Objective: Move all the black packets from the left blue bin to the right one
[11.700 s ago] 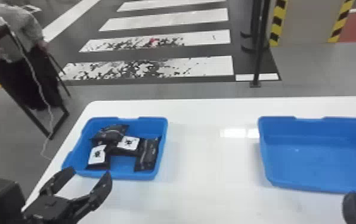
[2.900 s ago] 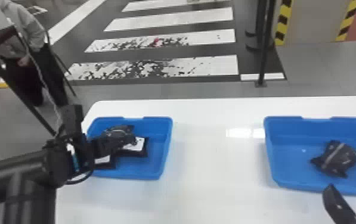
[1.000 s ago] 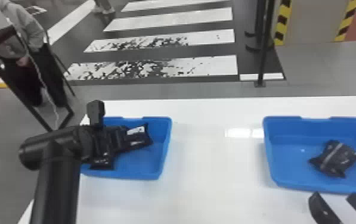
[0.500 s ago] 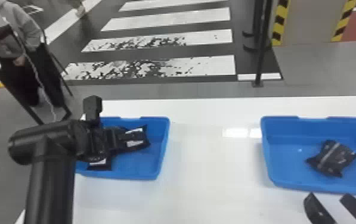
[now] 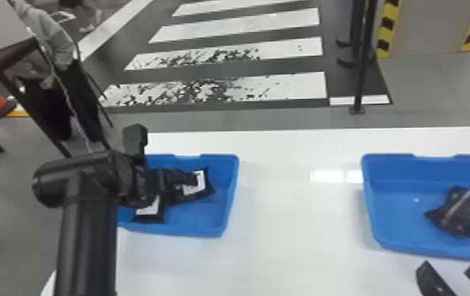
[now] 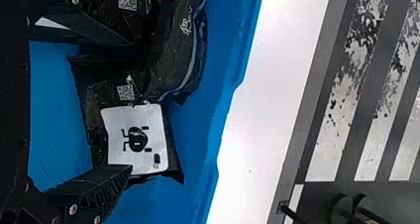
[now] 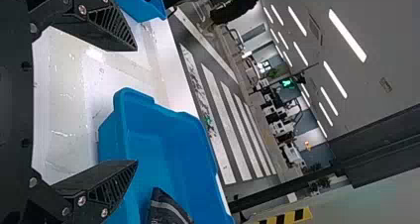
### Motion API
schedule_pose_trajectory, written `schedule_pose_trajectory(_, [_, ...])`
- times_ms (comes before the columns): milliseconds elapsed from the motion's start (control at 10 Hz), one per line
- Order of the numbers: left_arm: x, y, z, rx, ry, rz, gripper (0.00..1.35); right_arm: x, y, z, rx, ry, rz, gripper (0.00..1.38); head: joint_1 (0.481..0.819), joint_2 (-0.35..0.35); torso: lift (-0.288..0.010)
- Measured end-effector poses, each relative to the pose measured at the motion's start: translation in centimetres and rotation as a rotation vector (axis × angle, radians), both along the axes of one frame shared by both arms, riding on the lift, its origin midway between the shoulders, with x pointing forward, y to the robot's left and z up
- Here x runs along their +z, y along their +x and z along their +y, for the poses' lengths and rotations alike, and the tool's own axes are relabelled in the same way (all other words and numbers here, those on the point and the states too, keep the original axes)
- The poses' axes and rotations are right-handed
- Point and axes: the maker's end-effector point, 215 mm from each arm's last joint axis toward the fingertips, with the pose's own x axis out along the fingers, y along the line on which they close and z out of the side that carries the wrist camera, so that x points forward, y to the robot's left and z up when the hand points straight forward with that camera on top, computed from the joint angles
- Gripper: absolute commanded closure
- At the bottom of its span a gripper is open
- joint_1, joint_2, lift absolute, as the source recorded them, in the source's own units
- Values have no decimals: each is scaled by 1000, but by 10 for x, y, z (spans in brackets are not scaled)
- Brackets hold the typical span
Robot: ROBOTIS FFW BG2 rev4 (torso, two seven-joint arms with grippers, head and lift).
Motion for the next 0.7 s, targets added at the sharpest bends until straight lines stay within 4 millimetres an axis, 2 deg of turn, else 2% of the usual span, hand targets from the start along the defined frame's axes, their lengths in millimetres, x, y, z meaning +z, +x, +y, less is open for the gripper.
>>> schedule_pose_trajectory(100, [-7,6,-2,-2,0,14,188,-2,-1,0,1,5,6,236,695,270,-138])
schedule_pose_trajectory(200, [-13,13,-6,-6,-9,25,360,-4,-1,1,3,8,9,236,695,264,-138])
schedule_pose_trajectory(300, [-19,17,-11,-14,-18,42,708,-5,-1,2,6,11,12,239,695,257,-138])
schedule_pose_trajectory(500, [-26,18,-20,-25,-44,56,972,-7,-2,3,7,15,18,243,695,249,-138])
schedule_pose_trajectory(600, [-30,15,-26,-41,-52,61,1174,-8,-2,3,7,18,20,243,695,243,-138])
schedule_pose_trajectory(700, [-33,16,-31,-62,-58,45,1211,-8,-3,3,8,21,22,246,695,237,-138])
